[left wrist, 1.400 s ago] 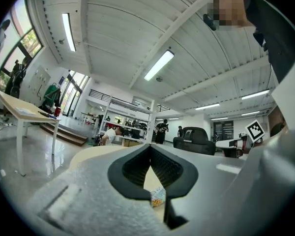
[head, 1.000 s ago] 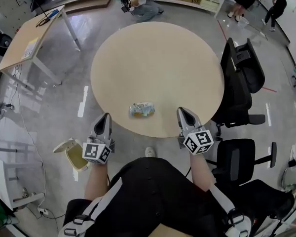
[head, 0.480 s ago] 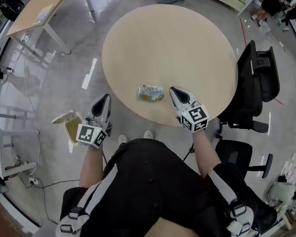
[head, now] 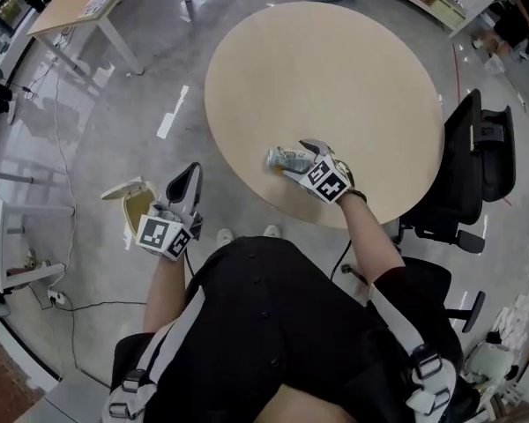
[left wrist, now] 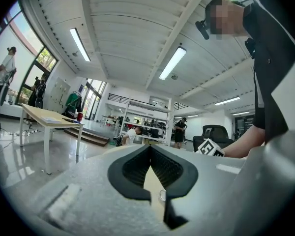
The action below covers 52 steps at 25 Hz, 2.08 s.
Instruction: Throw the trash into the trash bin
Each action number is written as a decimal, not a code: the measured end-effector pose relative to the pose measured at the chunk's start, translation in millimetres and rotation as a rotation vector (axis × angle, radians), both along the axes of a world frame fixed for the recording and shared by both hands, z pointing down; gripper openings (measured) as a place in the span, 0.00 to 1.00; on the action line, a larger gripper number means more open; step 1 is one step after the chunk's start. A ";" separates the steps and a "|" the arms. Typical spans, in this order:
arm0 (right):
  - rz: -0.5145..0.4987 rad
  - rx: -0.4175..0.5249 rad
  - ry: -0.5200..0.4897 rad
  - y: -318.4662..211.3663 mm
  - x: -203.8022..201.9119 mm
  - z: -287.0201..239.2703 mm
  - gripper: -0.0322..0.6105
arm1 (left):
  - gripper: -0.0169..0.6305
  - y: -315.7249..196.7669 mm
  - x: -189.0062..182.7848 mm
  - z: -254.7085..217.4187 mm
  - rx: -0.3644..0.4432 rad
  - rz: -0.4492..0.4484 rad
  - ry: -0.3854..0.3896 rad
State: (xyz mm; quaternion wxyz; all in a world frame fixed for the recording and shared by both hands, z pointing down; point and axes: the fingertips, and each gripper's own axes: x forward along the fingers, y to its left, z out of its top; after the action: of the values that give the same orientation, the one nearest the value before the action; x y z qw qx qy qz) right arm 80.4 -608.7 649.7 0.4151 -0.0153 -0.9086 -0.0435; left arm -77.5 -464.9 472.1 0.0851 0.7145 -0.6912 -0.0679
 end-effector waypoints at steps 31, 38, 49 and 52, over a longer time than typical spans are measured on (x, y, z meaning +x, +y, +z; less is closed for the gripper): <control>-0.169 0.029 0.376 6.3 14.5 97.2 0.56 | 0.03 3.8 -23.2 13.9 -0.014 -0.050 0.013; -0.070 0.079 0.319 -8.0 22.0 85.4 0.34 | 0.03 -3.1 -17.5 13.2 -0.024 -0.022 0.015; -0.092 0.089 0.245 -6.1 19.9 63.1 0.34 | 0.03 -4.9 2.8 15.6 -0.049 -0.040 0.020; -0.123 0.097 0.206 -4.2 8.6 50.8 0.34 | 0.03 -2.3 6.8 18.8 -0.058 -0.067 0.031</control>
State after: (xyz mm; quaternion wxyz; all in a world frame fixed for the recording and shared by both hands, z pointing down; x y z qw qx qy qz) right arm 89.0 -612.9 700.5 0.5029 -0.0554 -0.8554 -0.1111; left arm -70.7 -467.1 490.9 0.1140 0.6869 -0.7151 -0.0618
